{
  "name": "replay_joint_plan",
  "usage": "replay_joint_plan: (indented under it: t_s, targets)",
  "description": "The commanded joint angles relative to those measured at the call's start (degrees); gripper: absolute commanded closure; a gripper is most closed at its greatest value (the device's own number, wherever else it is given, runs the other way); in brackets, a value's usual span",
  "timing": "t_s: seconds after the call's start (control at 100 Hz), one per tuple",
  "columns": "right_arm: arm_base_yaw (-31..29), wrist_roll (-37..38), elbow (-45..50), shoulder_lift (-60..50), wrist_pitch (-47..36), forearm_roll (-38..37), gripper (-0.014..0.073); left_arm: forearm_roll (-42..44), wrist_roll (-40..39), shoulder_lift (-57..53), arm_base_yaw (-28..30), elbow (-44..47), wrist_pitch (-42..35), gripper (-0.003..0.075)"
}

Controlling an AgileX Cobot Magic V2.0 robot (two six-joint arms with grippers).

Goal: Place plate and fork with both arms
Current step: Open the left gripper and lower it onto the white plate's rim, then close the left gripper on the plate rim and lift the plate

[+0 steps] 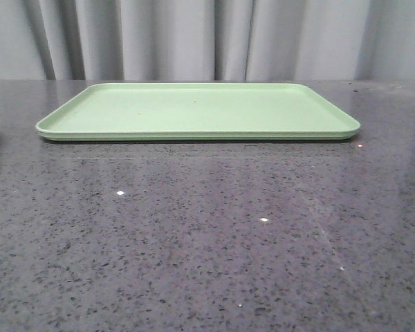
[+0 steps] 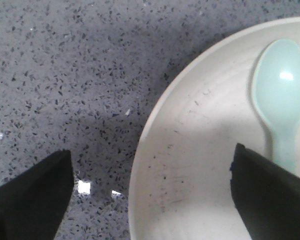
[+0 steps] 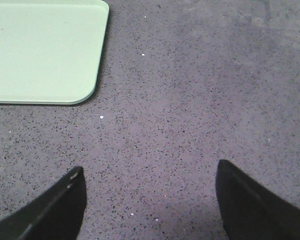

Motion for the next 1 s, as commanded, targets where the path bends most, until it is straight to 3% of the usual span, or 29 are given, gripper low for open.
replay_joint_plan:
  t_s: [0.0,0.84,0.99]
  targets:
    - [-0.3,-0.1,-2.0,0.7,-4.3,0.0,0.0051,-1.1,0.4,-1.3,0.0,-2.0,-2.3,0.0106]
    - [-0.3,-0.1,-2.0,0.7,-4.3,0.0,0.0051,-1.1,0.5,3.1,0.0,-2.0,-0.6,0.0125]
    - [-0.3,-0.1,-2.0,0.7,-4.3,0.0,0.0051,-1.2,0.5,3.3,0.0,-2.0,0.7,0.0202]
